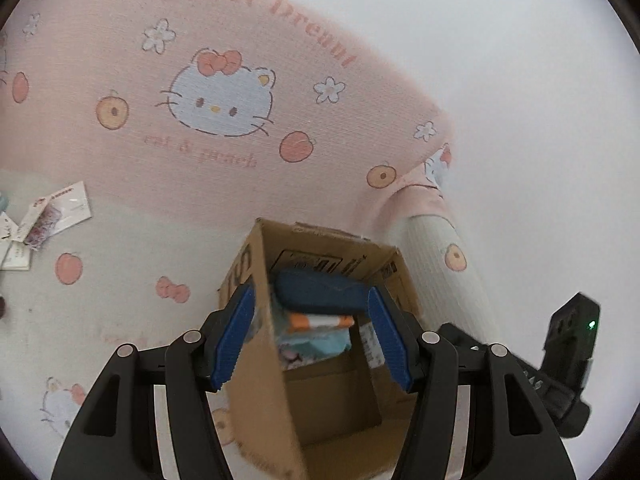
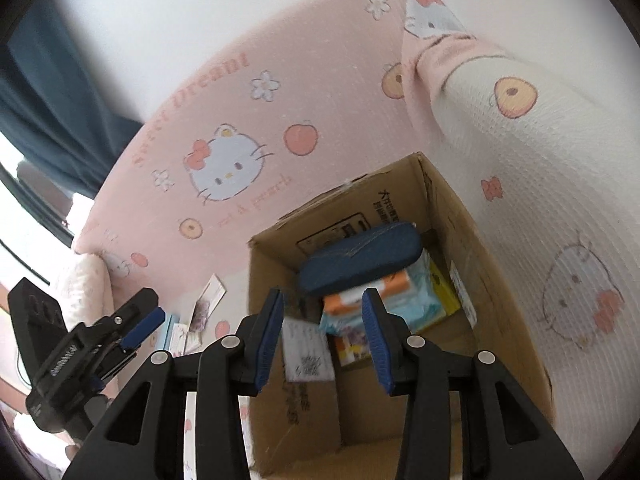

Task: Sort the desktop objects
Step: 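Withdraw the right gripper and reach toward the white paper roll tube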

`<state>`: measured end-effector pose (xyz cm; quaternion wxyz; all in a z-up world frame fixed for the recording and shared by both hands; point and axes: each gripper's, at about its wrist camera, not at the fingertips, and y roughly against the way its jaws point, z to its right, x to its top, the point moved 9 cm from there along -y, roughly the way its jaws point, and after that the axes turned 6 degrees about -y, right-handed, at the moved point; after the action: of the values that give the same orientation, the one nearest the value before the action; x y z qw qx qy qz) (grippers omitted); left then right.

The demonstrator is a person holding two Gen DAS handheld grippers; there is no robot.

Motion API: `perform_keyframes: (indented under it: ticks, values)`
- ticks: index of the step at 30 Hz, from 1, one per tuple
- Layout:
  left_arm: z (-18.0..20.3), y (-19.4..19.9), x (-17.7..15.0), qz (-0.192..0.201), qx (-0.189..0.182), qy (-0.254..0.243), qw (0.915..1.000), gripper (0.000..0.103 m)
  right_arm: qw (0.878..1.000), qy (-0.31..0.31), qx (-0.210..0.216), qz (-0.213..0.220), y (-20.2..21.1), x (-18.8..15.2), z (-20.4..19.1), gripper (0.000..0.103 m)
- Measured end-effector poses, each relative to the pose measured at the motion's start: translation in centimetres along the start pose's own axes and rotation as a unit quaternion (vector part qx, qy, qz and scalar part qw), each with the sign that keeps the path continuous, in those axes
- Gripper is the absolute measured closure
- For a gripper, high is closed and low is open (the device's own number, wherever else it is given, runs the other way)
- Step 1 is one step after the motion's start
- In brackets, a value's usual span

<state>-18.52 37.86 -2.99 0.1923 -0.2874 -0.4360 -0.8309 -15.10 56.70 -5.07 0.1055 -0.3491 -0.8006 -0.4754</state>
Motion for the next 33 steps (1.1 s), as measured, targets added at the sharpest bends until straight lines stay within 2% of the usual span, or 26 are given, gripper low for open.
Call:
perform_keyframes:
  ticks: [7,14,17,19,21,24,26,29,33]
  values:
    - [-1.9,5.2,-3.7,-0.013,-0.004,-0.034,0.9993,0.039,0.999,-0.013,-0.031,-0.005,4.6,-5.6,0.1,0.064]
    - [-4.9,9.3,-7.7,-0.019,0.000,-0.016,0.9997,0.039,0.996,-0.072,-0.044,-0.004,8.4,-11.8,1.6,0.064]
    - [-4.6,11.2,-8.6,-0.006,0.018,-0.059,0.9981,0.039,0.996,-0.070,-0.054,0.003,9.7,-13.8,0.9,0.064]
    - [-4.2,12.6,-9.1,0.012,0.041,-0.107,0.9933,0.039,0.997,-0.057,-0.060,0.009,10.5,-14.8,-0.3,0.064]
    - [-3.8,14.0,-9.5,0.034,0.069,-0.160,0.9841,0.038,0.997,-0.036,-0.069,0.018,11.0,-15.5,-1.9,0.062]
    - [-4.5,15.4,-10.5,0.049,0.102,-0.210,0.9710,0.037,0.996,0.014,-0.085,0.025,10.9,-16.3,-5.0,0.048]
    - [-6.1,15.8,-11.3,0.043,0.117,-0.220,0.9675,0.037,0.995,0.044,-0.082,0.021,10.1,-17.0,-7.3,0.047]
    - [-9.6,16.2,-12.1,0.030,0.138,-0.211,0.9672,0.037,0.996,0.067,-0.061,0.009,8.2,-18.0,-10.8,0.047]
    - [-14.9,17.1,-12.8,0.021,0.152,-0.172,0.9730,0.037,0.996,0.076,-0.035,-0.022,5.1,-19.8,-14.4,0.047]
